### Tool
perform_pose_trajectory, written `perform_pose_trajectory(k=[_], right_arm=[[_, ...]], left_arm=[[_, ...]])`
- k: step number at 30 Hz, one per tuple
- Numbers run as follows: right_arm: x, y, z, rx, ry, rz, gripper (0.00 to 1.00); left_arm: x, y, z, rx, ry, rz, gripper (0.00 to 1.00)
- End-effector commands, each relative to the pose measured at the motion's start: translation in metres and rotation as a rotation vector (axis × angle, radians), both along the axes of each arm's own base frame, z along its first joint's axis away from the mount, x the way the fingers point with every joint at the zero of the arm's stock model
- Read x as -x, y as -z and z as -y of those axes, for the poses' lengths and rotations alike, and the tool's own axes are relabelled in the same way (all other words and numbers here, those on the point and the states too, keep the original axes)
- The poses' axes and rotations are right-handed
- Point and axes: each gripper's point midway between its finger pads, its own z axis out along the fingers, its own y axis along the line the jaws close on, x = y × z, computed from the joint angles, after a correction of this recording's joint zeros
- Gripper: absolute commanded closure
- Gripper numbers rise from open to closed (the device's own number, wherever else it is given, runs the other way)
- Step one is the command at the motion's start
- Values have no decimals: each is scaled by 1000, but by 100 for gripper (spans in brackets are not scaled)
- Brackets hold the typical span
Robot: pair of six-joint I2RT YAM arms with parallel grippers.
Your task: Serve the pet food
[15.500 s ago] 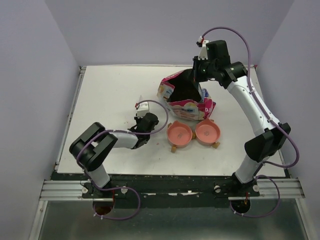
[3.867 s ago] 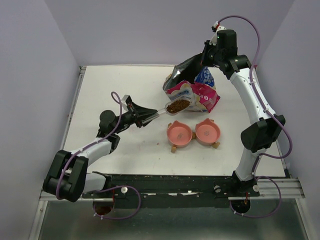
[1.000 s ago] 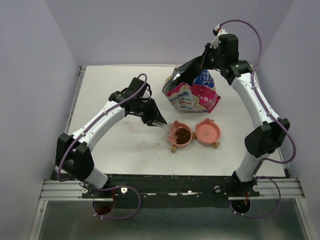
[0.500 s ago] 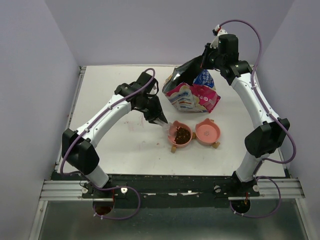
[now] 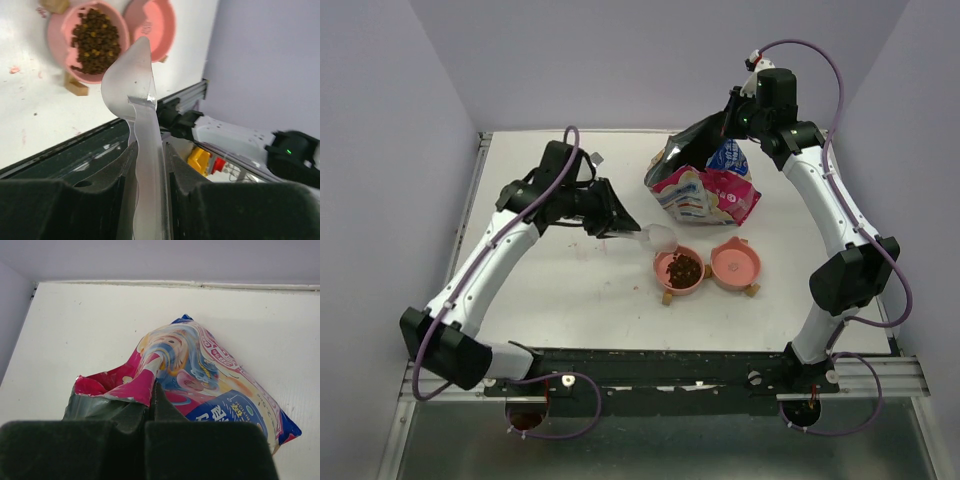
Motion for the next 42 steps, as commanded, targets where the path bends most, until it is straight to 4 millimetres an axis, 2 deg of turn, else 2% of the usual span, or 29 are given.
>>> perform_pose_trajectory(k=[1,7,13,19,23,27,33,42], right_arm=[[5,-65,7,-53,4,160,100],[7,-64,7,-55,3,152,100],[17,-71,-2,-118,-32,149,100],[32,-79,-11,-164,-74,151,100],[39,-89,-15,-181,-109,176,100],[42,-97,-22,-192,-132,192,100],[45,-105,-29,-194,-143,208,100],[62,-109,-52,-202,-224,221,100]], left_arm=[[15,-55,-2,246,27,89,100],[6,-98,-21,399,-113,148,100],[-32,-120,-29,542,-366,129,100],[-73,-143,-30,508,-467,163,100],[-89,-127,-18,481,-493,28,100],[-90,-105,-1,452,-493,-108,100],[-95,-96,13,425,-518,-168,100],[-148,-70,30,302,-621,-241,100]])
